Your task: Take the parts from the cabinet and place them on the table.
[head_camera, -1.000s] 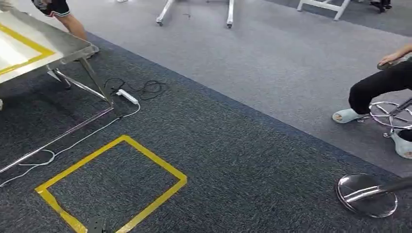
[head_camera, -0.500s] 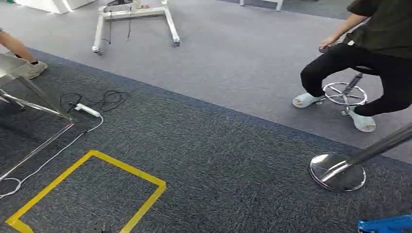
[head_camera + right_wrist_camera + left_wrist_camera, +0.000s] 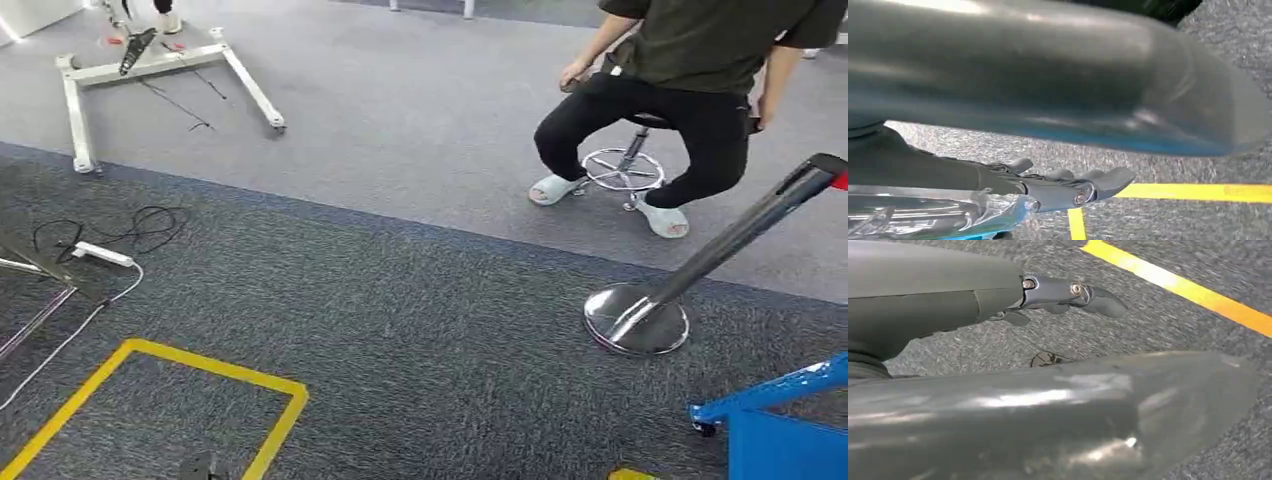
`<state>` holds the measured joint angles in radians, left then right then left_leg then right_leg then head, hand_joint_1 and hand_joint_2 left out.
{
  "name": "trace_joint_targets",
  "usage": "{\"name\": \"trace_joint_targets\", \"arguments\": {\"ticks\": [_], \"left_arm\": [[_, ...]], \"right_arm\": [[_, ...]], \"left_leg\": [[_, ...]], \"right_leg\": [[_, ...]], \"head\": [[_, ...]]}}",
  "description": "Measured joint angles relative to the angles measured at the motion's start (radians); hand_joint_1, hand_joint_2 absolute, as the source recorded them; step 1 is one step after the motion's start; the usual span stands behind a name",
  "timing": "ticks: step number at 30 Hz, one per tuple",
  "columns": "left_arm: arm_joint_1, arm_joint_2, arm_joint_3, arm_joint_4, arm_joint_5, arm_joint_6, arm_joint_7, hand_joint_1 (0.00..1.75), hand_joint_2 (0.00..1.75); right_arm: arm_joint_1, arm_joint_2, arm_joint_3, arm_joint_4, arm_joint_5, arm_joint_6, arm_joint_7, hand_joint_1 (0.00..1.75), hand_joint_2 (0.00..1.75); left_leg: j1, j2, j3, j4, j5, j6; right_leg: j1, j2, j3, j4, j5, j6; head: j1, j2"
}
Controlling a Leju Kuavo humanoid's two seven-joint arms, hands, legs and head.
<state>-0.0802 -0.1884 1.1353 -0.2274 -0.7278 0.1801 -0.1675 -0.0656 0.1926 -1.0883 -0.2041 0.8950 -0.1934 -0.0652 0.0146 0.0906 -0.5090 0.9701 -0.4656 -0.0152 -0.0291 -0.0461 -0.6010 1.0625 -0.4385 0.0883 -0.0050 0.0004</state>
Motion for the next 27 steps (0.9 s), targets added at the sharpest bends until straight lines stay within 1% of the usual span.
{"name": "trace_joint_targets", "arguments": {"ticks": [1,2,3,4,5,6,7,8,9,10,11,12,13,14,15,16,17,18,19,20,21,22,23,24,25,26,27], "left_arm": [[0.0,0.005,0.001,0.0,0.004,0.0,0.0,0.0,0.0],[0.0,0.006,0.003,0.0,0.005,0.0,0.0,0.0,0.0],[-0.002,0.005,0.005,0.0,0.007,0.0,0.0,0.0,0.0],[-0.004,0.005,0.007,0.0,0.008,0.0,0.0,0.0,0.0],[-0.006,0.005,0.01,0.0,0.01,0.0,0.0,0.0,0.0],[-0.006,0.002,0.011,0.0,0.01,0.0,0.0,0.0,0.0],[-0.008,0.002,0.011,0.0,0.01,0.0,0.0,0.0,0.0],[-0.007,0.002,0.013,0.0,0.01,0.0,0.0,0.0,0.0],[-0.005,0.002,0.014,0.0,0.01,0.0,0.0,0.0,0.0],[-0.003,0.002,0.015,0.0,0.01,0.0,0.0,0.0,0.0],[0.0,0.002,0.017,0.0,0.01,0.0,0.0,0.0,0.0],[0.002,0.001,0.017,0.0,0.01,0.0,0.0,0.0,0.0],[0.002,0.0,0.018,0.0,0.01,0.001,0.0,0.0,0.0],[0.001,0.0,0.018,0.0,0.008,0.0,0.0,0.0,0.0],[0.0,0.0,0.018,0.0,0.006,0.0,0.0,0.0,0.0],[0.0,0.0,0.018,0.0,0.005,0.0,0.0,0.0,0.0],[-0.001,0.0,0.018,0.0,0.004,0.0,0.0,0.0,0.0],[-0.001,0.0,0.018,0.0,0.003,0.0,0.0,0.0,0.0],[-0.003,0.0,0.018,0.0,0.003,0.0,0.0,0.0,0.0],[-0.003,0.0,0.018,0.0,0.003,0.0,0.0,0.0,0.0],[-0.004,-0.002,0.018,0.0,0.002,0.0,0.0,0.0,0.0],[-0.006,-0.003,0.018,0.0,0.001,0.0,-0.001,0.0,0.0],[-0.005,-0.004,0.018,0.0,-0.001,-0.001,-0.003,0.0,0.0],[-0.001,-0.004,0.018,0.0,-0.002,-0.001,-0.003,0.0,0.0],[0.002,-0.004,0.018,0.0,-0.003,-0.001,-0.003,0.0,0.0],[0.003,-0.004,0.018,0.0,-0.003,0.0,-0.003,0.0,0.0],[0.003,-0.004,0.018,0.0,-0.003,0.0,-0.003,0.0,0.0]], "right_arm": [[-0.003,0.005,0.001,0.001,0.003,-0.001,0.0,0.0,0.0],[-0.006,0.007,0.001,0.001,0.006,-0.006,-0.003,0.0,0.0],[-0.007,0.01,0.002,0.001,0.007,-0.008,-0.003,0.0,0.0],[-0.007,0.01,0.002,0.002,0.009,-0.008,-0.003,0.0,0.0],[-0.006,0.01,0.002,0.002,0.011,-0.008,-0.004,0.0,0.0],[-0.005,0.01,0.002,0.001,0.011,-0.008,-0.003,0.0,0.0],[-0.004,0.01,0.002,0.001,0.012,-0.01,-0.004,0.0,0.0],[-0.005,0.01,0.002,0.001,0.012,-0.011,-0.004,0.0,0.0],[-0.007,0.01,0.002,0.001,0.012,-0.012,-0.004,0.0,0.0],[-0.008,0.01,0.002,0.001,0.012,-0.013,-0.005,0.0,0.0],[-0.008,0.01,0.002,0.001,0.012,-0.013,-0.007,0.0,0.0],[-0.007,0.011,0.002,0.001,0.011,-0.013,-0.009,0.0,0.0],[-0.007,0.011,0.002,0.001,0.008,-0.014,-0.01,0.0,0.0],[-0.006,0.011,0.002,0.001,0.005,-0.015,-0.011,0.0,0.0],[-0.006,0.011,0.002,0.001,0.003,-0.015,-0.012,0.0,0.0],[-0.007,0.011,0.002,0.001,0.0,-0.015,-0.013,0.0,0.0],[-0.01,0.011,0.002,0.001,-0.001,-0.015,-0.014,0.0,0.0],[-0.012,0.012,0.002,0.001,-0.001,-0.015,-0.015,0.0,0.0],[-0.009,0.012,0.002,0.001,-0.001,-0.014,-0.015,0.0,0.0],[-0.005,0.012,0.002,0.001,-0.002,-0.014,-0.015,0.0,0.0],[-0.002,0.012,0.002,0.001,-0.003,-0.015,-0.015,0.0,0.0],[-0.001,0.012,0.002,0.001,-0.003,-0.014,-0.015,0.0,0.0],[-0.003,0.012,0.002,0.001,-0.004,-0.015,-0.014,0.0,0.0],[-0.006,0.011,0.002,0.001,-0.004,-0.014,-0.013,0.0,0.0],[-0.008,0.011,0.002,0.001,-0.004,-0.014,-0.013,0.0,0.0],[-0.008,0.011,0.002,0.001,-0.005,-0.013,-0.013,0.0,0.0],[-0.006,0.011,0.002,0.001,-0.005,-0.01,-0.013,0.0,0.0]], "left_leg": [[-0.009,0.006,0.002,0.004,-0.007,-0.01],[-0.01,0.014,0.005,0.01,-0.016,-0.016],[-0.01,0.022,0.008,0.007,-0.014,-0.021],[-0.008,0.03,0.013,0.003,-0.013,-0.025],[-0.006,0.042,0.016,0.001,-0.013,-0.031],[-0.001,0.039,0.018,0.0,-0.019,-0.041],[0.003,-0.019,0.011,0.022,-0.044,-0.043],[0.002,-0.058,-0.016,0.081,-0.085,-0.041],[0.0,-0.077,-0.06,0.174,-0.131,-0.038],[-0.001,-0.082,-0.105,0.262,-0.165,-0.035],[-0.002,-0.087,-0.145,0.331,-0.181,-0.031],[-0.003,-0.089,-0.157,0.34,-0.167,-0.026],[-0.005,-0.09,-0.148,0.305,-0.128,-0.02],[-0.006,-0.095,-0.123,0.239,-0.079,-0.015],[-0.006,-0.11,-0.087,0.156,-0.031,-0.011],[-0.004,-0.153,-0.054,0.078,0.004,-0.008],[-0.003,-0.197,-0.038,0.03,0.004,-0.004],[-0.002,-0.182,-0.042,0.032,-0.001,-0.012],[-0.006,-0.175,-0.04,0.031,-0.002,-0.008],[-0.009,-0.167,-0.039,0.031,-0.002,-0.001],[-0.004,-0.151,-0.036,0.02,0.005,0.008],[-0.005,-0.135,-0.033,0.016,0.009,0.015],[-0.007,-0.123,-0.032,0.015,0.009,0.021],[-0.01,-0.107,-0.032,0.015,0.008,0.022],[-0.012,-0.09,-0.031,0.015,0.006,0.025],[-0.013,-0.072,-0.031,0.016,0.005,0.026],[-0.014,-0.058,-0.03,0.016,0.004,0.026]], "right_leg": [[0.001,-0.052,0.014,-0.027,-0.004,0.0],[0.0,-0.038,0.018,-0.032,0.004,-0.017],[0.002,-0.024,0.013,-0.027,0.001,-0.029],[0.006,-0.016,0.008,-0.025,-0.001,-0.036],[0.008,-0.002,0.005,-0.024,-0.001,-0.044],[0.007,0.013,0.005,-0.027,0.003,-0.054],[0.006,0.023,0.005,-0.029,0.006,-0.06],[0.007,0.033,0.004,-0.03,0.007,-0.065],[0.009,0.048,0.002,-0.03,0.008,-0.069],[0.011,0.064,0.0,-0.03,0.009,-0.072],[0.014,0.082,-0.002,-0.03,0.009,-0.073],[0.016,0.099,-0.001,-0.03,0.01,-0.073],[0.016,0.117,-0.001,-0.03,0.01,-0.073],[0.016,0.133,0.001,-0.03,0.011,-0.071],[0.016,0.148,0.002,-0.03,0.012,-0.069],[0.014,0.162,0.0,-0.03,0.014,-0.065],[0.022,0.177,-0.007,-0.02,0.011,-0.058],[0.017,0.186,-0.012,-0.023,0.015,-0.052],[0.014,0.197,-0.015,-0.028,0.017,-0.045],[0.01,0.207,-0.015,-0.036,0.021,-0.037],[0.009,0.219,-0.022,-0.036,0.022,-0.03],[0.015,0.157,-0.027,-0.017,0.009,-0.032],[0.02,0.102,-0.05,0.033,-0.029,-0.031],[0.02,0.077,-0.086,0.109,-0.074,-0.028],[0.02,0.065,-0.122,0.186,-0.111,-0.026],[0.02,0.058,-0.151,0.25,-0.135,-0.024],[0.02,0.054,-0.16,0.273,-0.135,-0.023]], "head": [[0.004,0.0],[-0.001,0.0],[-0.01,0.0],[-0.009,0.0],[-0.01,0.0],[-0.011,0.0],[-0.013,0.0],[-0.014,0.0],[-0.016,0.0],[-0.017,0.0],[-0.017,0.0],[-0.016,0.0],[-0.017,0.0],[-0.017,0.0],[-0.016,0.0],[-0.017,0.0],[-0.016,0.0],[-0.015,0.0],[-0.018,0.0],[-0.018,0.0],[-0.018,0.0],[-0.015,0.0],[-0.008,0.0],[-0.008,0.0],[-0.009,0.0],[-0.008,0.0],[-0.008,0.0]]}}
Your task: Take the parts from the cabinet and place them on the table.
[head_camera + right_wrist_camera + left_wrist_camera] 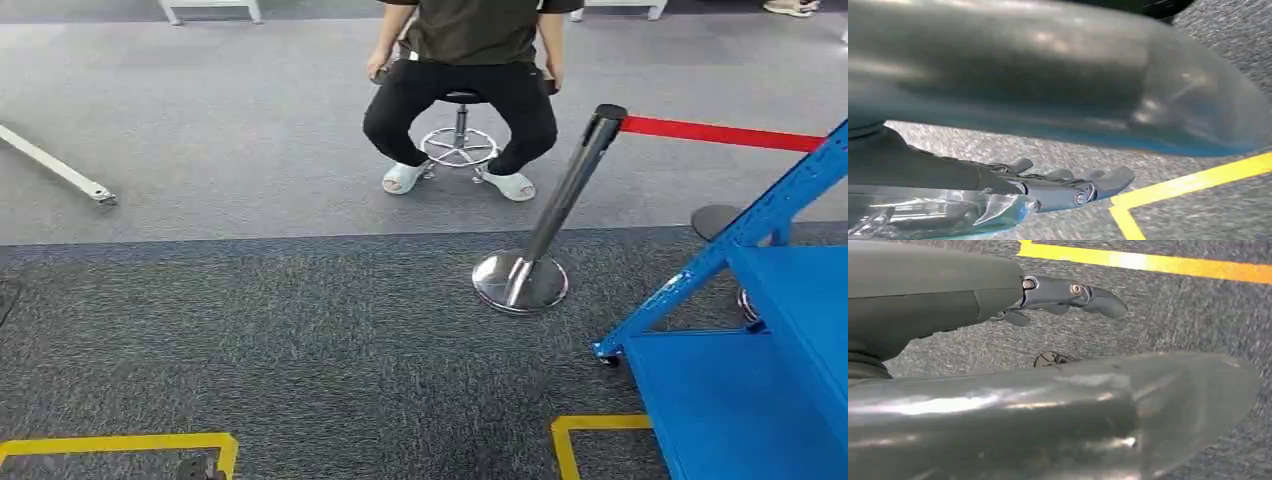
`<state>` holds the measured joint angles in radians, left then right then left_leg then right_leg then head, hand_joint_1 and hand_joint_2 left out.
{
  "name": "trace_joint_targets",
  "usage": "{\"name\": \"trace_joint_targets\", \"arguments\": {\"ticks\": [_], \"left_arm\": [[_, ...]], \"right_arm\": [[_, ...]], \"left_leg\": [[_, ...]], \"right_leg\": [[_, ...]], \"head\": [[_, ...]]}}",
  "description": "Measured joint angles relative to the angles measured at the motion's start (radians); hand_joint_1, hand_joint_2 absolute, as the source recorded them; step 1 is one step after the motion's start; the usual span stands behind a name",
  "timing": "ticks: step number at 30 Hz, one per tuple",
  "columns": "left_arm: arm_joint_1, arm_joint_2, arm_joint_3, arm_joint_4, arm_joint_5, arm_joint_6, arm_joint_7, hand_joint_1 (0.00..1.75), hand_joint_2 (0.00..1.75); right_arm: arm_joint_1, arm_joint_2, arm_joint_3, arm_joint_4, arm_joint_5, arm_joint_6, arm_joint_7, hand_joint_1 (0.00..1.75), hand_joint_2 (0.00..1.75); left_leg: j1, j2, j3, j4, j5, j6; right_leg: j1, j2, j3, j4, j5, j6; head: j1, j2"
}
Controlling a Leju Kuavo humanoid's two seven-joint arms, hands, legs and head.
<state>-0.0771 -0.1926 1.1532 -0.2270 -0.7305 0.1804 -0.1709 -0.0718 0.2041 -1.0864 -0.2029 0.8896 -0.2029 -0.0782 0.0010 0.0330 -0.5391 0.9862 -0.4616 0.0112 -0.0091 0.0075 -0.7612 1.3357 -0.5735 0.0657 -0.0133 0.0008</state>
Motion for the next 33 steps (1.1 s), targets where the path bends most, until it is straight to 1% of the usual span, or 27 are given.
{"name": "trace_joint_targets", "arguments": {"ticks": [1,3,4,5,6,9,10,11,12,13,14,15,16,17,18,19,20,21,24,25,26,27,29,30,31,32,33], "left_arm": [[-0.001,0.0,0.0,0.0,0.0,0.0,0.0,0.0,0.0],[-0.003,-0.002,0.0,0.0,0.0,0.002,0.0,0.0,0.0],[-0.002,-0.003,0.0,0.0,0.0,0.003,0.0,0.0,0.0],[-0.003,-0.002,0.0,0.0,0.0,0.003,0.0,0.0,0.0],[-0.002,-0.002,0.0,0.0,-0.002,0.004,0.0,0.0,0.0],[-0.008,-0.003,0.0,0.0,-0.002,0.005,0.0,0.0,0.0],[-0.01,-0.003,0.0,0.0,-0.002,0.005,0.0,0.0,0.0],[-0.009,-0.003,0.0,0.0,-0.003,0.005,0.0,0.0,0.0],[-0.008,-0.003,0.0,0.0,-0.003,0.005,0.0,0.0,0.0],[-0.006,-0.003,0.0,0.0,-0.003,0.005,0.0,0.0,0.0],[-0.004,-0.003,0.0,0.0,-0.003,0.005,0.0,0.0,0.0],[-0.003,-0.003,0.0,0.0,-0.003,0.005,0.0,0.0,0.0],[-0.003,-0.003,0.0,0.0,-0.003,0.005,0.0,0.0,0.0],[-0.003,-0.003,0.0,0.0,-0.003,0.005,0.0,0.0,0.0],[-0.004,-0.003,0.0,0.0,-0.003,0.005,0.0,0.0,0.0],[-0.004,-0.002,0.0,0.0,-0.003,0.005,0.0,0.0,0.0],[-0.004,-0.002,0.0,0.0,-0.003,0.005,0.0,0.0,0.0],[-0.005,-0.003,0.0,0.0,-0.003,0.005,0.0,0.0,0.0],[-0.007,-0.005,0.0,0.0,-0.003,0.005,0.0,0.0,0.0],[-0.009,-0.005,0.0,0.0,-0.003,0.005,0.0,0.0,0.0],[-0.01,-0.005,0.0,0.0,-0.003,0.005,0.0,0.0,0.0],[-0.008,-0.005,0.0,0.0,-0.003,0.005,0.0,0.0,0.0],[-0.002,-0.005,0.0,0.0,-0.003,0.005,0.0,0.0,0.0],[0.0,-0.005,0.0,0.0,-0.003,0.005,0.0,0.0,0.0],[-0.001,-0.005,0.0,0.0,-0.003,0.005,0.0,0.0,0.0],[-0.002,-0.005,0.0,0.0,-0.003,0.005,0.0,0.0,0.0],[-0.003,-0.005,0.0,0.0,-0.003,0.005,0.0,0.0,0.0]], "right_arm": [[0.003,0.0,0.0,0.0,-0.001,0.002,0.001,0.0,0.0],[0.004,-0.002,-0.001,0.0,-0.001,0.003,0.001,0.0,0.0],[0.003,-0.003,-0.001,0.0,-0.001,0.005,0.001,0.0,0.0],[0.001,-0.003,-0.001,0.0,-0.001,0.007,0.003,0.0,0.0],[0.0,-0.003,-0.001,0.0,-0.001,0.008,0.003,0.0,0.0],[0.004,-0.004,0.0,0.0,-0.002,0.01,0.004,0.0,0.0],[0.004,-0.005,-0.001,0.0,-0.002,0.01,0.005,0.0,0.0],[0.003,-0.006,-0.001,0.0,-0.002,0.01,0.006,0.0,0.0],[0.001,-0.006,-0.001,0.0,-0.003,0.01,0.006,0.0,0.0],[0.001,-0.006,-0.001,0.0,-0.003,0.01,0.006,0.0,0.0],[0.001,-0.006,-0.001,0.0,-0.002,0.012,0.006,0.0,0.0],[0.002,-0.006,-0.001,0.0,-0.002,0.013,0.006,0.0,0.0],[0.003,-0.006,-0.001,0.0,-0.002,0.013,0.006,0.0,0.0],[0.004,-0.006,-0.001,0.0,-0.002,0.013,0.007,0.0,0.0],[0.004,-0.006,-0.001,0.0,-0.002,0.013,0.007,0.0,0.0],[0.002,-0.006,-0.001,0.0,-0.001,0.014,0.007,0.0,0.0],[0.0,-0.007,-0.001,0.0,-0.001,0.014,0.006,0.0,0.0],[-0.002,-0.007,-0.001,0.0,0.0,0.014,0.006,0.0,0.0],[0.007,-0.008,-0.001,0.0,0.0,0.014,0.006,0.0,0.0],[0.008,-0.008,-0.001,0.0,0.0,0.014,0.006,0.0,0.0],[0.008,-0.008,-0.001,0.0,0.0,0.014,0.006,0.0,0.0],[0.006,-0.008,-0.001,0.0,0.0,0.014,0.006,0.0,0.0],[0.002,-0.009,-0.001,0.0,0.0,0.014,0.006,0.0,0.0],[0.003,-0.009,-0.001,0.0,0.0,0.014,0.006,0.0,0.0],[0.005,-0.009,-0.001,0.0,0.0,0.014,0.006,0.0,0.0],[0.007,-0.009,-0.001,0.0,0.0,0.014,0.007,0.0,0.0],[0.007,-0.01,-0.001,0.0,0.0,0.014,0.007,0.0,0.0]], "left_leg": [[0.0,0.014,0.002,0.0,-0.002,-0.001],[0.0,0.039,0.011,0.0,-0.008,-0.006],[-0.001,0.05,0.019,0.001,-0.013,-0.012],[-0.011,0.058,0.021,0.004,-0.021,-0.018],[-0.01,0.064,0.024,0.004,-0.022,-0.022],[-0.007,0.097,0.032,-0.002,-0.023,-0.038],[-0.002,0.061,0.031,0.006,-0.033,-0.047],[0.0,0.011,0.016,0.04,-0.06,-0.05],[0.001,-0.014,-0.018,0.114,-0.103,-0.052],[0.001,-0.022,-0.064,0.208,-0.146,-0.054],[0.001,-0.024,-0.102,0.281,-0.171,-0.054],[0.001,-0.027,-0.126,0.317,-0.171,-0.055],[0.001,-0.03,-0.125,0.304,-0.147,-0.053],[0.003,-0.032,-0.106,0.256,-0.106,-0.052],[0.005,-0.04,-0.07,0.175,-0.055,-0.051],[0.011,-0.074,-0.024,0.081,-0.011,-0.053],[0.016,-0.126,-0.001,0.024,-0.005,-0.055],[0.019,-0.126,0.003,0.007,-0.011,-0.053],[0.01,-0.096,0.003,0.006,-0.004,-0.032],[0.015,-0.075,0.004,-0.001,0.003,-0.022],[0.012,-0.066,0.004,-0.002,0.003,-0.015],[0.007,-0.052,0.003,-0.002,0.003,-0.01],[0.0,-0.02,0.003,-0.001,0.002,-0.007],[-0.002,-0.002,0.003,-0.001,0.001,-0.006],[-0.003,0.011,0.003,-0.001,0.0,-0.006],[-0.003,0.024,0.005,-0.001,-0.001,-0.005],[-0.003,0.036,0.008,-0.001,-0.003,-0.007]], "right_leg": [[0.0,-0.002,0.017,-0.026,0.024,0.001],[0.0,-0.024,0.109,-0.188,0.102,-0.002],[0.002,-0.07,0.162,-0.276,0.132,-0.004],[0.006,-0.106,0.174,-0.297,0.127,-0.013],[0.006,-0.083,0.177,-0.3,0.133,-0.021],[0.008,-0.048,0.168,-0.304,0.138,-0.04],[0.002,-0.035,0.169,-0.309,0.143,-0.047],[0.0,-0.026,0.168,-0.31,0.145,-0.051],[-0.001,-0.013,0.166,-0.31,0.146,-0.054],[-0.001,0.003,0.164,-0.31,0.147,-0.055],[-0.001,0.018,0.163,-0.31,0.148,-0.056],[-0.001,0.034,0.162,-0.31,0.149,-0.056],[-0.001,0.048,0.163,-0.31,0.149,-0.055],[-0.002,0.064,0.163,-0.31,0.151,-0.052],[-0.003,0.081,0.163,-0.31,0.153,-0.049],[-0.006,0.096,0.163,-0.31,0.155,-0.044],[-0.002,0.109,0.159,-0.308,0.157,-0.036],[-0.001,0.124,0.15,-0.302,0.158,-0.03],[-0.011,0.153,0.139,-0.322,0.173,-0.006],[-0.011,0.144,0.137,-0.316,0.17,-0.005],[-0.001,0.077,0.124,-0.283,0.142,-0.005],[-0.001,0.035,0.094,-0.22,0.099,-0.003],[0.0,0.005,0.024,-0.058,0.023,-0.003],[0.0,0.0,0.003,-0.004,0.006,-0.004],[0.0,-0.001,0.01,-0.007,0.016,-0.005],[0.0,-0.003,0.04,-0.053,0.044,-0.006],[0.001,-0.011,0.092,-0.141,0.084,-0.009]], "head": [[0.0,0.0],[0.0,0.0],[0.001,0.0],[0.0,0.0],[-0.004,0.0],[-0.002,0.0],[-0.005,0.0],[-0.009,0.0],[-0.01,0.0],[-0.013,0.0],[-0.011,0.0],[-0.013,0.0],[-0.012,0.0],[-0.012,0.0],[-0.012,0.0],[-0.012,0.0],[-0.013,0.0],[-0.013,0.0],[-0.013,0.0],[-0.013,0.0],[-0.005,0.0],[0.001,0.0],[-0.001,0.0],[0.0,0.0],[0.0,0.0],[0.0,0.0],[0.0,0.0]]}}
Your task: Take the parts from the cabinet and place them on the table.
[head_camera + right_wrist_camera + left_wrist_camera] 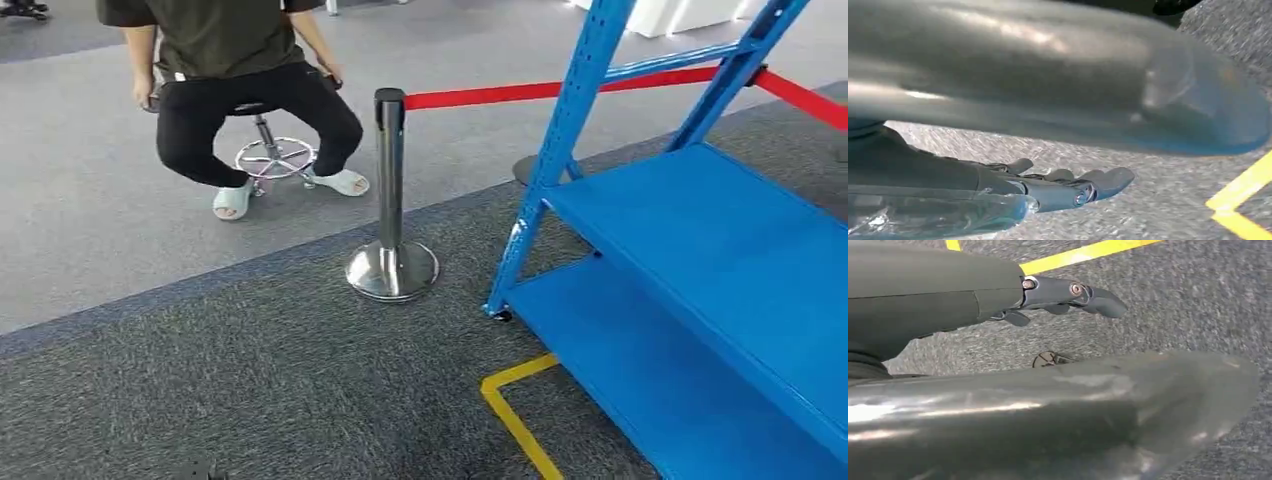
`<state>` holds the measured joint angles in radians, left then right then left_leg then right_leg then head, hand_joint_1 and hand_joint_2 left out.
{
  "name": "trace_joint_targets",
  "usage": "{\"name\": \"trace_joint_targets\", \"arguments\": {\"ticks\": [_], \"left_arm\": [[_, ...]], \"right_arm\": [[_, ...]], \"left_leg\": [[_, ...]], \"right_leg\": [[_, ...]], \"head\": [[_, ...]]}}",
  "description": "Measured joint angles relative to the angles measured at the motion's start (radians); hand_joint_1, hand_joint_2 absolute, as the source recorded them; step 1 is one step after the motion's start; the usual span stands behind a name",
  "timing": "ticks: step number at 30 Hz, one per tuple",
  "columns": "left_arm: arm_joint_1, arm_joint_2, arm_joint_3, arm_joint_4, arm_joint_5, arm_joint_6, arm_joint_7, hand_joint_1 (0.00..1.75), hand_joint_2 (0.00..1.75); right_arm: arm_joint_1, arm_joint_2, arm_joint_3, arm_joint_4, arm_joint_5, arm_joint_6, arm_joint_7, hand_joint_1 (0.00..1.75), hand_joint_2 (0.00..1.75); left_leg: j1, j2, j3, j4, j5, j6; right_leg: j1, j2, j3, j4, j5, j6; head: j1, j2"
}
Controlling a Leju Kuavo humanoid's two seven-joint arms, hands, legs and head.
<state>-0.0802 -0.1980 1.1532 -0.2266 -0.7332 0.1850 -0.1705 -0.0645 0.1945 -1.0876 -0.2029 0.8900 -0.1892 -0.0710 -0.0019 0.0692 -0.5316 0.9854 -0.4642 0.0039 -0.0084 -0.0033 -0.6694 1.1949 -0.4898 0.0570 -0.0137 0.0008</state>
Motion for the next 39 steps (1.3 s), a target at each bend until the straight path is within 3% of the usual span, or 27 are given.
{"name": "trace_joint_targets", "arguments": {"ticks": [1,2,6,7,9,11,12,13,14,16,17,18,21,22,23,24,25,26,27,28,29,31,32,33,37,38,39], "left_arm": [[-0.001,-0.001,0.0,0.0,0.0,0.0,0.0,0.0,0.0],[0.0,-0.001,0.0,0.0,0.0,-0.001,0.0,0.0,0.0],[-0.006,-0.003,0.0,0.0,0.0,-0.002,0.0,0.0,0.0],[-0.007,-0.003,0.0,0.0,0.0,-0.002,0.0,0.0,0.0],[-0.007,-0.003,0.0,0.0,-0.002,-0.002,0.003,0.0,0.0],[-0.004,-0.003,0.0,0.0,-0.003,-0.002,0.006,0.0,0.0],[-0.002,-0.003,0.0,0.0,-0.003,-0.002,0.007,0.0,0.0],[-0.001,-0.003,0.0,0.0,-0.003,0.0,0.007,0.0,0.0],[-0.001,-0.002,0.0,0.0,-0.003,0.0,0.007,0.0,0.0],[-0.002,-0.002,0.0,0.0,-0.003,0.0,0.007,0.0,0.0],[-0.002,-0.002,0.0,0.0,-0.003,0.0,0.007,0.0,0.0],[-0.001,-0.003,0.0,0.0,-0.003,0.0,0.007,0.0,0.0],[-0.005,-0.002,0.0,0.0,-0.002,0.0,0.009,0.0,0.0],[-0.005,-0.003,0.0,0.0,-0.003,0.0,0.009,0.0,0.0],[-0.007,-0.003,0.0,0.0,-0.003,0.0,0.009,0.0,0.0],[-0.006,-0.003,0.0,0.0,-0.003,0.0,0.009,0.0,0.0],[-0.002,-0.003,0.0,0.0,-0.002,0.0,0.009,0.0,0.0],[0.001,-0.003,0.0,0.0,-0.002,0.001,0.009,0.0,0.0],[0.003,-0.003,0.0,0.0,-0.003,0.001,0.009,0.0,0.0],[0.003,-0.003,0.0,0.0,-0.003,0.001,0.009,0.0,0.0],[0.002,-0.003,0.0,0.0,-0.003,0.001,0.009,0.0,0.0],[-0.001,-0.004,0.0,0.0,-0.003,0.001,0.009,0.0,0.0],[-0.001,-0.004,0.0,0.0,-0.003,0.001,0.009,0.0,0.0],[-0.001,-0.003,0.0,0.0,-0.003,0.001,0.009,0.0,0.0],[-0.007,-0.003,0.0,0.0,-0.003,0.001,0.009,0.0,0.0],[-0.008,-0.003,0.0,0.0,-0.003,0.001,0.009,0.0,0.0],[-0.008,-0.003,0.0,0.0,-0.003,0.001,0.009,0.0,0.0]], "right_arm": [[-0.001,-0.001,0.0,0.0,0.001,0.0,0.0,0.0,0.0],[-0.004,-0.001,0.0,0.0,0.001,0.0,0.0,0.0,0.0],[-0.002,-0.002,0.0,0.0,0.001,0.0,0.0,0.0,0.0],[-0.002,-0.002,0.0,0.0,0.001,0.0,0.0,0.0,0.0],[-0.005,-0.002,0.0,0.0,-0.002,0.0,-0.003,0.0,0.0],[-0.006,-0.002,0.0,0.0,-0.005,0.002,-0.003,0.0,0.0],[-0.004,-0.002,0.0,0.0,-0.005,0.002,-0.003,0.0,0.0],[-0.002,-0.002,0.0,0.0,-0.005,0.002,-0.002,0.0,0.0],[-0.001,-0.002,0.0,0.0,-0.006,0.002,-0.001,0.0,0.0],[-0.002,-0.002,0.0,0.0,-0.006,0.002,-0.001,0.0,0.0],[-0.004,-0.002,0.0,0.0,-0.006,0.003,-0.001,0.0,0.0],[-0.007,-0.003,0.0,0.0,-0.005,0.003,0.0,0.0,0.0],[0.0,-0.003,0.0,0.0,-0.005,0.003,-0.001,0.0,0.0],[0.004,-0.003,-0.001,0.0,-0.004,0.003,-0.001,0.0,0.0],[0.005,-0.004,-0.001,0.0,-0.004,0.003,-0.001,0.0,0.0],[0.003,-0.004,-0.001,0.0,-0.003,0.003,-0.001,0.0,0.0],[-0.001,-0.004,-0.001,0.0,-0.002,0.004,-0.001,0.0,0.0],[-0.005,-0.004,-0.001,0.0,-0.002,0.005,-0.001,0.0,0.0],[-0.005,-0.004,-0.001,0.0,-0.001,0.006,-0.001,0.0,0.0],[-0.003,-0.004,-0.001,0.0,0.0,0.006,-0.001,0.0,0.0],[0.0,-0.004,-0.001,0.0,0.0,0.006,0.0,0.0,0.0],[0.001,-0.006,-0.002,0.0,0.0,0.006,0.002,0.0,0.0],[-0.001,-0.007,-0.002,0.0,0.0,0.006,0.002,0.0,0.0],[-0.004,-0.007,-0.002,0.0,0.0,0.006,0.002,0.0,0.0],[-0.003,-0.007,-0.002,0.0,0.0,0.006,0.002,0.0,0.0],[-0.003,-0.007,-0.002,0.0,0.0,0.006,0.002,0.0,0.0],[-0.003,-0.008,-0.002,0.0,0.0,0.006,0.003,0.0,0.0]], "left_leg": [[0.0,0.012,0.004,0.0,-0.002,-0.003],[-0.002,0.021,0.009,0.0,-0.005,-0.008],[-0.004,0.054,0.017,-0.006,-0.005,-0.031],[-0.002,0.054,0.017,-0.004,-0.012,-0.04],[0.002,-0.035,-0.008,0.069,-0.068,-0.05],[0.004,-0.06,-0.087,0.235,-0.147,-0.055],[0.004,-0.064,-0.121,0.299,-0.165,-0.056],[0.004,-0.066,-0.132,0.312,-0.154,-0.057],[0.005,-0.066,-0.122,0.28,-0.118,-0.056],[0.011,-0.086,-0.053,0.126,-0.022,-0.056],[0.018,-0.133,-0.013,0.041,0.012,-0.058],[0.023,-0.17,0.006,-0.007,0.004,-0.054],[0.015,-0.143,0.001,-0.005,0.001,-0.033],[0.021,-0.127,0.002,-0.01,0.007,-0.023],[0.02,-0.112,0.002,-0.013,0.011,-0.016],[0.018,-0.098,0.002,-0.013,0.01,-0.008],[0.014,-0.081,0.002,-0.013,0.008,-0.005],[0.011,-0.062,0.002,-0.012,0.007,-0.004],[0.009,-0.045,0.002,-0.012,0.007,-0.003],[0.009,-0.03,0.003,-0.012,0.006,-0.003],[0.009,-0.015,0.004,-0.012,0.005,-0.003],[0.009,0.01,0.012,-0.011,-0.001,-0.009],[0.008,0.02,0.018,-0.01,-0.005,-0.015],[-0.003,0.027,0.02,-0.007,-0.011,-0.021],[0.001,0.067,0.029,-0.012,-0.013,-0.042],[0.006,0.052,0.03,-0.006,-0.022,-0.05],[0.007,-0.001,0.017,0.026,-0.05,-0.055]], "right_leg": [[0.002,-0.025,0.061,-0.103,0.037,-0.003],[0.008,-0.074,0.095,-0.169,0.036,-0.01],[0.015,-0.034,0.084,-0.17,0.044,-0.035],[0.006,-0.019,0.099,-0.18,0.052,-0.045],[0.001,-0.001,0.096,-0.184,0.059,-0.055],[0.0,0.027,0.09,-0.184,0.061,-0.057],[0.0,0.042,0.089,-0.184,0.062,-0.057],[-0.001,0.056,0.089,-0.184,0.063,-0.056],[-0.002,0.073,0.089,-0.184,0.065,-0.053],[-0.005,0.103,0.09,-0.183,0.068,-0.046],[-0.007,0.116,0.088,-0.183,0.07,-0.041],[0.001,0.13,0.08,-0.174,0.068,-0.033],[-0.009,0.161,0.065,-0.19,0.081,-0.01],[-0.01,0.173,0.061,-0.191,0.084,-0.003],[-0.007,0.118,0.058,-0.175,0.073,-0.004],[-0.003,0.049,0.033,-0.125,0.032,-0.002],[-0.003,0.022,-0.002,-0.047,-0.015,0.002],[-0.004,0.012,-0.046,0.048,-0.059,0.004],[-0.004,0.01,-0.078,0.12,-0.086,0.005],[-0.004,0.01,-0.088,0.149,-0.088,0.006],[-0.004,0.009,-0.071,0.126,-0.067,0.007],[-0.003,-0.014,0.03,-0.053,0.016,0.003],[-0.002,-0.054,0.082,-0.14,0.046,0.002],[0.004,-0.097,0.097,-0.17,0.037,-0.007],[0.005,-0.042,0.086,-0.171,0.047,-0.034],[-0.002,-0.027,0.09,-0.176,0.052,-0.041],[-0.003,-0.017,0.089,-0.177,0.055,-0.047]], "head": [[0.001,0.0],[0.0,0.0],[-0.001,0.0],[0.0,0.0],[-0.009,0.0],[-0.01,0.0],[-0.01,0.0],[-0.009,0.0],[-0.01,0.0],[-0.01,0.0],[-0.01,0.0],[-0.011,0.0],[-0.011,0.0],[-0.011,0.0],[-0.01,0.0],[0.002,0.0],[0.006,0.0],[0.005,0.0],[0.006,0.0],[0.006,0.0],[0.006,0.0],[0.006,0.0],[0.007,0.0],[0.007,0.0],[0.002,0.0],[0.0,0.0],[-0.004,0.0]]}}
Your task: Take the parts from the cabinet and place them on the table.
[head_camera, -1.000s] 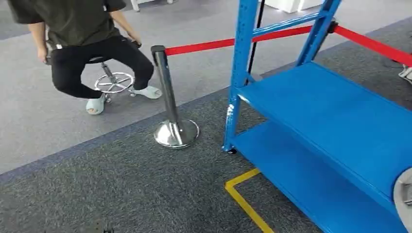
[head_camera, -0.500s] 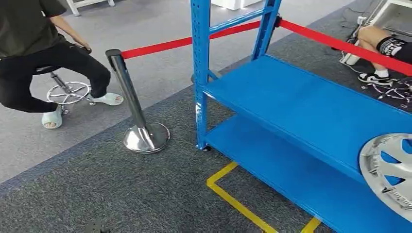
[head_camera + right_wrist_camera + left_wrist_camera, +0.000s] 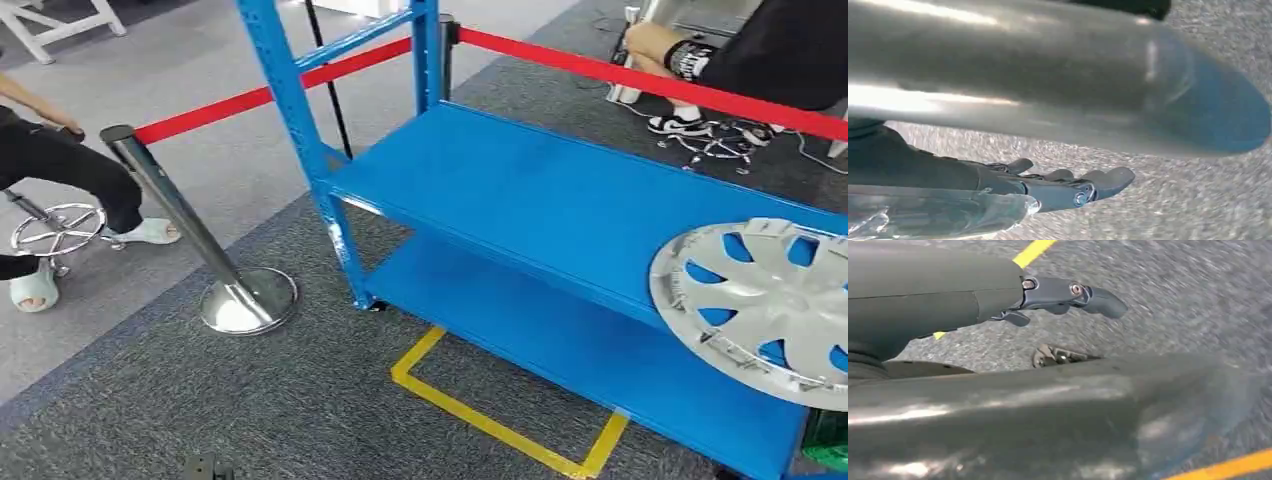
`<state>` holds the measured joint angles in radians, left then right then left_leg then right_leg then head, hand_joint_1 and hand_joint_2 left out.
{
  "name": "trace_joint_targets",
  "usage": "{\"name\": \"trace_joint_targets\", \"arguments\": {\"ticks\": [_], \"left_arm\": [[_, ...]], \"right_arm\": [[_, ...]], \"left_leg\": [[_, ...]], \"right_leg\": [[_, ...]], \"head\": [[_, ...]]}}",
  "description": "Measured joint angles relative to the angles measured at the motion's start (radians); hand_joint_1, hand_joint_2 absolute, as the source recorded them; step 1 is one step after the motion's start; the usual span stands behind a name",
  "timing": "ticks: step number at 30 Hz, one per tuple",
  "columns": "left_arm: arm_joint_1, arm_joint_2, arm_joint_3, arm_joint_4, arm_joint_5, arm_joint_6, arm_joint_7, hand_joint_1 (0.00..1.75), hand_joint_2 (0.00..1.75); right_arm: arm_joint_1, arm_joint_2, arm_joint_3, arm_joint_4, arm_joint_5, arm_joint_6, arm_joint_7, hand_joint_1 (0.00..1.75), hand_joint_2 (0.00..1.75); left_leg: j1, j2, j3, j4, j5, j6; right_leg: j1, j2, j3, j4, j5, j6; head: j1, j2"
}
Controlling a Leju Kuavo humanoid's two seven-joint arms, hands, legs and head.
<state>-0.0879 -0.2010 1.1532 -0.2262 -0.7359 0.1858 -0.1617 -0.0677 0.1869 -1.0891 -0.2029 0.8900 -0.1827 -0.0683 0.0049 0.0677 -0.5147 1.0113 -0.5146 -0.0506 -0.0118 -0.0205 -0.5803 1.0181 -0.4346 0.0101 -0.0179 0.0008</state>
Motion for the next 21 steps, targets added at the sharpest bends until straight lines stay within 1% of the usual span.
{"name": "trace_joint_targets", "arguments": {"ticks": [1,2,3,4,5,6,7,8,9,10,11,12,13,14,15,16,17,18,19,20,21], "left_arm": [[0.001,0.0,0.0,0.0,0.0,0.0,0.0,0.0,0.0],[0.003,0.0,0.0,0.0,0.0,0.0,0.0,0.0,0.0],[0.005,0.0,0.0,0.0,0.0,0.0,0.0,0.0,0.0],[0.007,0.0,0.0,0.0,0.0,0.0,0.0,0.0,0.0],[0.008,0.0,0.0,0.0,0.001,0.0,0.0,0.0,0.0],[0.008,0.0,0.0,0.0,0.001,0.0,0.0,0.0,0.0],[0.007,0.001,0.0,0.0,0.001,0.0,0.0,0.0,0.0],[0.007,0.002,0.0,0.0,0.001,0.0,0.0,0.0,0.0],[0.007,0.001,0.0,0.0,0.001,0.0,0.0,0.0,0.0],[0.006,0.001,0.001,0.001,0.001,0.0,0.0,0.0,0.0],[0.005,0.001,0.001,0.001,0.001,0.0,0.0,0.0,0.0],[0.004,0.001,0.001,0.001,0.001,0.0,0.0,0.0,0.0],[0.003,0.0,0.001,0.001,0.001,0.0,0.0,0.0,0.0],[0.001,-0.001,0.001,0.001,0.001,0.0,0.0,0.0,0.0],[0.001,-0.001,0.001,0.001,0.001,-0.001,0.0,0.0,0.0],[0.004,0.0,0.001,0.001,0.001,-0.001,0.0,0.0,0.0],[0.008,0.0,0.001,0.001,0.001,-0.002,0.0,0.0,0.0],[0.01,0.0,0.001,0.001,0.001,-0.002,0.0,0.0,0.0],[0.011,0.0,0.001,0.001,0.001,-0.002,0.0,0.0,0.0],[0.01,0.0,0.001,0.001,0.001,-0.002,0.0,0.0,0.0],[0.008,0.0,0.001,0.001,0.001,-0.002,0.0,0.0,0.0]], "right_arm": [[-0.002,0.0,0.0,0.0,0.0,0.0,0.0,0.0,0.0],[-0.002,0.0,0.0,0.0,0.0,0.0,0.0,0.0,0.0],[-0.002,0.0,0.0,0.0,0.0,0.0,-0.001,0.0,0.0],[-0.001,0.0,0.0,0.0,0.0,0.0,-0.001,0.0,0.0],[0.001,0.0,0.0,0.0,0.0,0.0,-0.001,0.0,0.0],[0.002,0.0,0.0,0.0,0.0,0.0,-0.001,0.0,0.0],[0.002,0.0,0.0,0.0,0.0,0.0,0.0,0.0,0.0],[0.002,0.0,0.0,0.0,0.0,0.0,-0.001,0.0,0.0],[-0.001,0.0,0.0,0.0,0.0,0.0,-0.001,0.0,0.0],[-0.003,0.0,-0.001,0.0,0.0,0.0,-0.001,0.0,0.0],[-0.002,0.0,0.0,0.0,0.001,0.0,-0.001,0.0,0.0],[0.002,0.0,-0.001,0.0,0.001,0.0,-0.001,0.0,0.0],[0.006,0.0,-0.001,0.0,0.001,0.0,-0.001,0.0,0.0],[0.008,-0.002,-0.001,0.0,0.001,0.0,-0.001,0.0,0.0],[0.009,-0.002,-0.001,0.0,0.001,0.0,0.0,0.0,0.0],[0.006,-0.002,-0.001,0.0,0.001,0.0,0.0,0.0,0.0],[0.001,-0.002,-0.001,0.0,0.001,0.0,-0.001,0.0,0.0],[-0.001,-0.002,-0.001,0.0,0.001,0.0,-0.001,0.0,0.0],[-0.001,-0.002,-0.001,0.0,0.001,0.0,-0.001,0.0,0.0],[0.001,-0.002,-0.001,0.0,0.001,0.0,-0.001,0.0,0.0],[0.004,-0.002,-0.001,0.0,0.002,0.0,0.0,0.0,0.0]], "left_leg": [[0.002,-0.038,-0.033,0.073,-0.045,-0.003],[0.003,-0.054,-0.076,0.164,-0.088,-0.005],[0.003,-0.059,-0.119,0.246,-0.118,-0.005],[0.003,-0.063,-0.143,0.287,-0.122,-0.005],[0.003,-0.064,-0.142,0.277,-0.1,-0.004],[0.004,-0.066,-0.124,0.23,-0.058,-0.002],[0.006,-0.072,-0.086,0.146,-0.006,-0.001],[0.009,-0.087,-0.057,0.084,0.024,-0.002],[0.018,-0.161,-0.016,-0.01,0.049,-0.004],[0.02,-0.163,-0.01,-0.03,0.038,0.003],[0.016,-0.153,-0.013,-0.027,0.038,0.008],[0.011,-0.145,-0.012,-0.026,0.039,0.017],[0.011,-0.134,-0.01,-0.027,0.042,0.026],[0.017,-0.115,-0.01,-0.034,0.05,0.038],[0.015,-0.105,-0.01,-0.034,0.05,0.045],[0.011,-0.09,-0.01,-0.034,0.048,0.05],[0.007,-0.071,-0.009,-0.034,0.047,0.051],[0.004,-0.054,-0.01,-0.033,0.046,0.053],[0.002,-0.038,-0.009,-0.033,0.045,0.054],[0.001,-0.023,-0.008,-0.033,0.044,0.055],[0.0,-0.01,-0.005,-0.033,0.042,0.053]], "right_leg": [[-0.001,0.013,-0.004,0.0,0.002,-0.003],[-0.001,0.029,-0.007,0.0,0.003,-0.005],[0.0,0.045,-0.01,0.0,0.004,-0.006],[0.0,0.061,-0.011,0.0,0.005,-0.006],[-0.001,0.076,-0.01,0.0,0.006,-0.005],[-0.002,0.092,-0.01,0.0,0.008,-0.002],[-0.004,0.109,-0.01,0.0,0.01,0.002],[-0.005,0.119,-0.01,0.0,0.011,0.005],[-0.003,0.136,-0.014,0.002,0.014,0.014],[0.0,0.151,-0.023,0.009,0.013,0.021],[-0.003,0.159,-0.026,0.002,0.018,0.028],[-0.007,0.169,-0.027,-0.005,0.022,0.037],[-0.009,0.18,-0.034,-0.012,0.028,0.046],[-0.009,0.16,-0.036,-0.005,0.026,0.047],[-0.001,0.089,-0.046,0.022,0.003,0.048],[-0.001,0.05,-0.077,0.085,-0.041,0.051],[-0.001,0.034,-0.117,0.173,-0.088,0.052],[-0.001,0.029,-0.153,0.253,-0.123,0.054],[-0.001,0.027,-0.175,0.306,-0.139,0.054],[-0.001,0.026,-0.172,0.307,-0.128,0.054],[0.0,0.025,-0.142,0.262,-0.098,0.052]], "head": [[-0.003,0.0],[-0.005,0.0],[-0.004,0.0],[-0.006,0.0],[-0.005,0.0],[-0.005,0.0],[-0.005,0.0],[-0.005,0.0],[-0.008,0.0],[-0.008,0.0],[-0.008,0.0],[-0.01,0.0],[-0.008,0.0],[-0.009,0.0],[-0.001,0.0],[0.008,0.0],[0.008,0.0],[0.008,0.0],[0.008,0.0],[0.008,0.0],[0.008,0.0]]}}
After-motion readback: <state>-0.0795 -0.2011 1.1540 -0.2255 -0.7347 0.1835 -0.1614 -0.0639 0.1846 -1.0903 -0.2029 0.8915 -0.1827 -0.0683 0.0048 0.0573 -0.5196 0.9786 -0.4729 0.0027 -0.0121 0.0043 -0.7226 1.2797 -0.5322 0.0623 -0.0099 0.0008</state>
